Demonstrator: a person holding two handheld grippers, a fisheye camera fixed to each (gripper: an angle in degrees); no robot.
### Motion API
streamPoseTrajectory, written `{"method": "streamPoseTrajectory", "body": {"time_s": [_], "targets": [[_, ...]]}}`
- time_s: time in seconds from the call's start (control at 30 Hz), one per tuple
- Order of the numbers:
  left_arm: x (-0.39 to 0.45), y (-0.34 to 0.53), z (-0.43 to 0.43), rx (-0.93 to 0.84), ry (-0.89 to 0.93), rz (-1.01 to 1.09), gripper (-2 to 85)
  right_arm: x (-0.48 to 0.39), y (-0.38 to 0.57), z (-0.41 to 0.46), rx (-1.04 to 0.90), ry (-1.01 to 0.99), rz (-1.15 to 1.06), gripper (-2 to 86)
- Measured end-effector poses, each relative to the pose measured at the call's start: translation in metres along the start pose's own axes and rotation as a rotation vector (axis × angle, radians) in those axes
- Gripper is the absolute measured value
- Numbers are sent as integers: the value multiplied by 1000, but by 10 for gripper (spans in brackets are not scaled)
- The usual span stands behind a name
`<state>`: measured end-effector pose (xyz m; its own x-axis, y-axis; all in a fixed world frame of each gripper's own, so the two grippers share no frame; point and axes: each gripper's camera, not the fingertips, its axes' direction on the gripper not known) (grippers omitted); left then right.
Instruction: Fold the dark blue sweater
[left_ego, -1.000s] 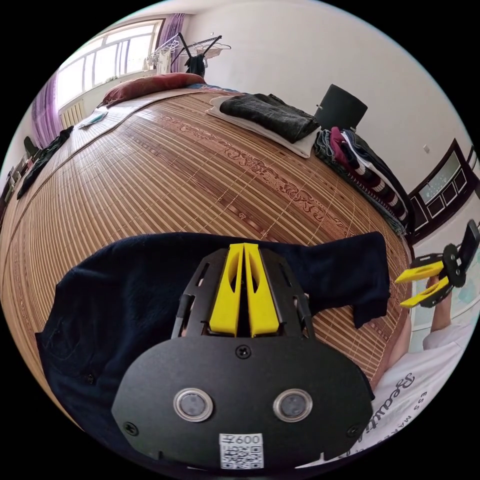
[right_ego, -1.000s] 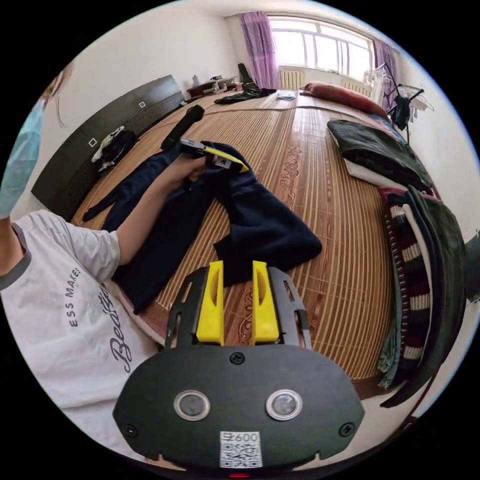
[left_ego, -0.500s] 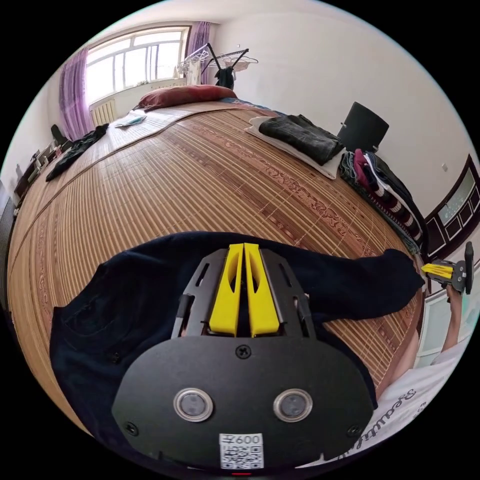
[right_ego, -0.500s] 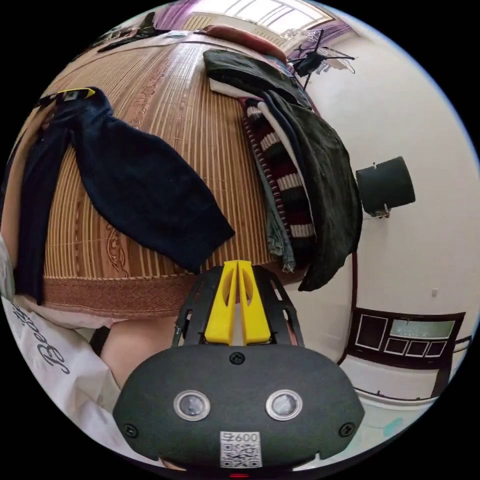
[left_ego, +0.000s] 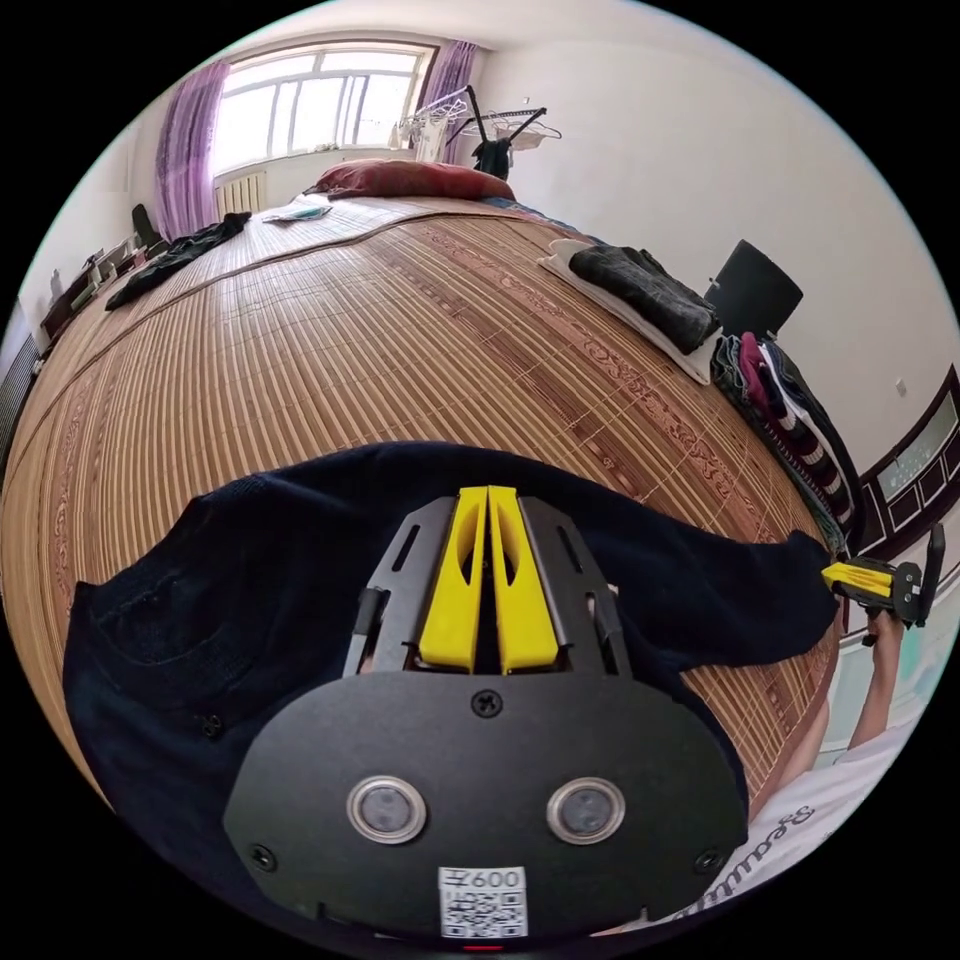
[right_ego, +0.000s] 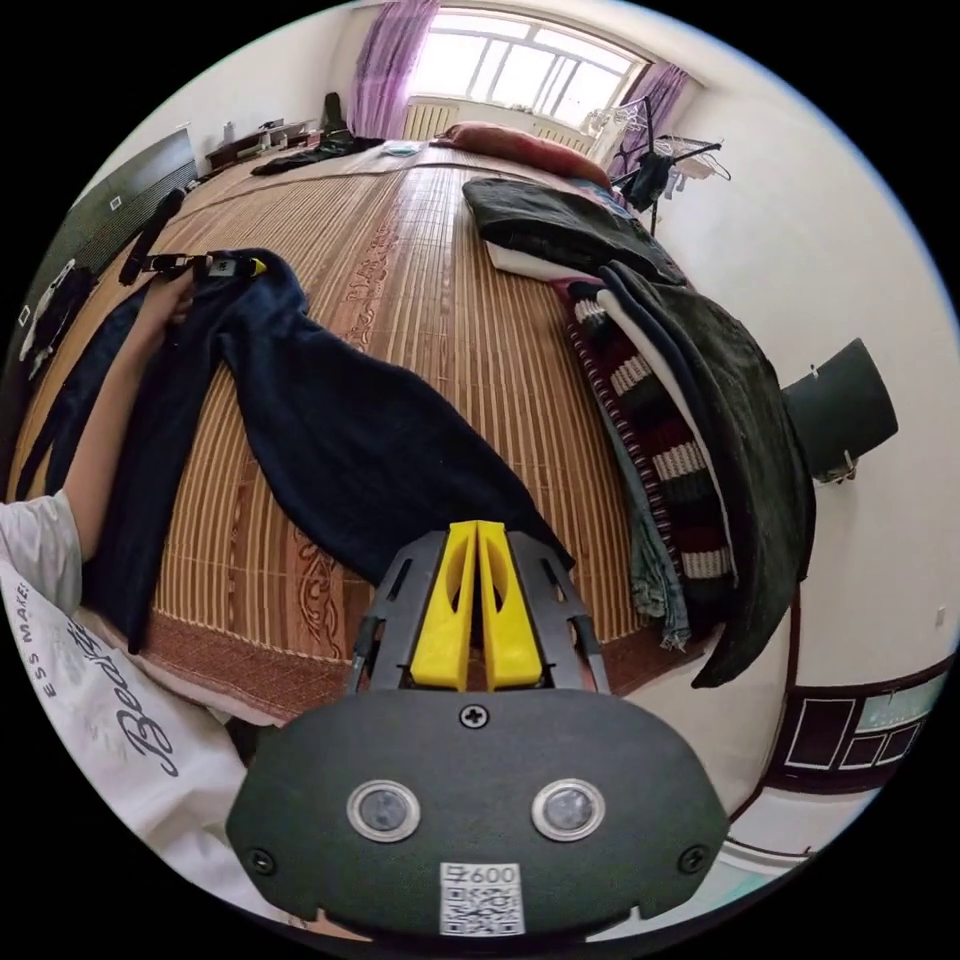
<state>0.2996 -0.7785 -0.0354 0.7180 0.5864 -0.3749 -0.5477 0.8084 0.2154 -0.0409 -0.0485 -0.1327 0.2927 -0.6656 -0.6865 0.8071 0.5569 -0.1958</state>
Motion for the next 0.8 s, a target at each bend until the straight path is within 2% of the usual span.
{"method": "streamPoseTrajectory", "body": {"time_s": [0.07, 0.13, 0.17, 0.27, 0.37, 0.5, 0.63, 0.73, 0.8], "targets": [[6, 1, 0, 0, -24, 14, 1, -6, -12, -26, 181, -156, -25, -8], [13, 3, 1, -3, -53, 30, 1, -18, -37, -34, 267, -331, -96, -8], [14, 3, 2, -2, -59, 33, 1, -31, -61, -27, 251, -434, -166, -8], [18, 6, 3, 0, -70, 39, 1, -69, -129, 11, 153, -552, -288, -8], [15, 8, 4, 3, -49, 20, 1, -101, -175, 57, -42, -488, -375, -6], [20, 11, 6, 3, -81, 16, 1, -75, -169, 37, 123, -393, -396, 4], [34, 13, 9, -2, -147, 55, 1, -21, -156, 29, -4, -425, -336, 137], [40, 14, 12, -4, -175, 73, 1, -11, -139, 37, -53, -485, -372, 114], [43, 14, 14, -5, -190, 83, 1, -16, -136, 33, -73, -458, -421, 77]]}}
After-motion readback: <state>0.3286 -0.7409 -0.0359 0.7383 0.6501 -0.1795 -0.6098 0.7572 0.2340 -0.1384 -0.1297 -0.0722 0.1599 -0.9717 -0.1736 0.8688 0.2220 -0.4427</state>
